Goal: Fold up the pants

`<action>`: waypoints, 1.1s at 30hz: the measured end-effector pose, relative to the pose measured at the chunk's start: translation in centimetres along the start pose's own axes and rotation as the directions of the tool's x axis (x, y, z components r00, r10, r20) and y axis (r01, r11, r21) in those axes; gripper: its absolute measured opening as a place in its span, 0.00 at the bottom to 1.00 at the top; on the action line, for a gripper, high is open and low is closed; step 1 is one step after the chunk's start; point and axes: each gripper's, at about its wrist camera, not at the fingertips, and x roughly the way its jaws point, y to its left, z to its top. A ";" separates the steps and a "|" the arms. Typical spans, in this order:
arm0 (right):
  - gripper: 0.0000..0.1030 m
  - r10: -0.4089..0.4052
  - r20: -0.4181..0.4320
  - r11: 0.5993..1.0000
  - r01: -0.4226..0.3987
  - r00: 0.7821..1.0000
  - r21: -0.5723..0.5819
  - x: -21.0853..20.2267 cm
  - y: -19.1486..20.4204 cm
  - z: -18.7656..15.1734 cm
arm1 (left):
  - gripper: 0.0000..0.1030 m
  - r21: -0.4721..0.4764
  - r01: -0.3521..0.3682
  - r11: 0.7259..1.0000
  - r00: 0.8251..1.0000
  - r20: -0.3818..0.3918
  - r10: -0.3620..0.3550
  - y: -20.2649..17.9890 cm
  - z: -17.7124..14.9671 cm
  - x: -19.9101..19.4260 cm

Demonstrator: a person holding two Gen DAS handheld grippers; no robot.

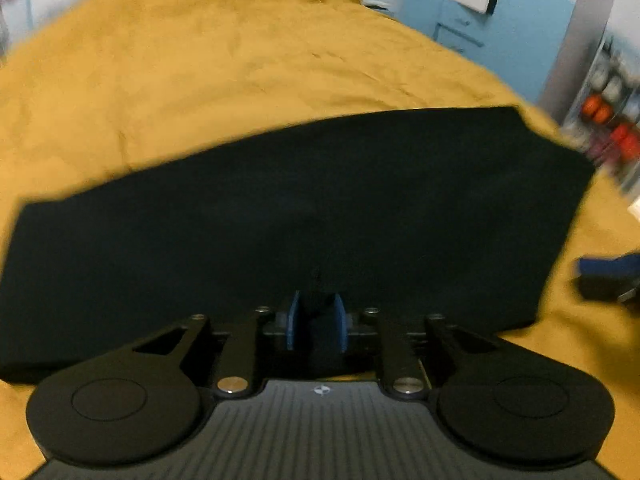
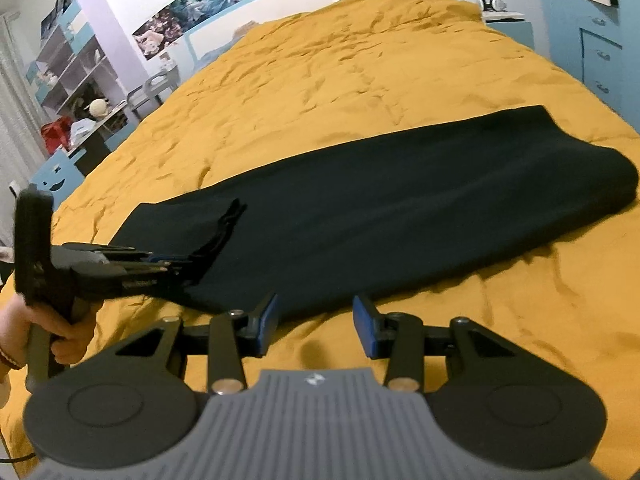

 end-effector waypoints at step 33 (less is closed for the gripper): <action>0.00 0.365 -0.184 0.892 -0.286 0.913 0.350 20.2 5.8 7.8 | 0.21 -0.461 -0.162 0.872 0.940 0.197 0.279 14.5 -1.6 -12.6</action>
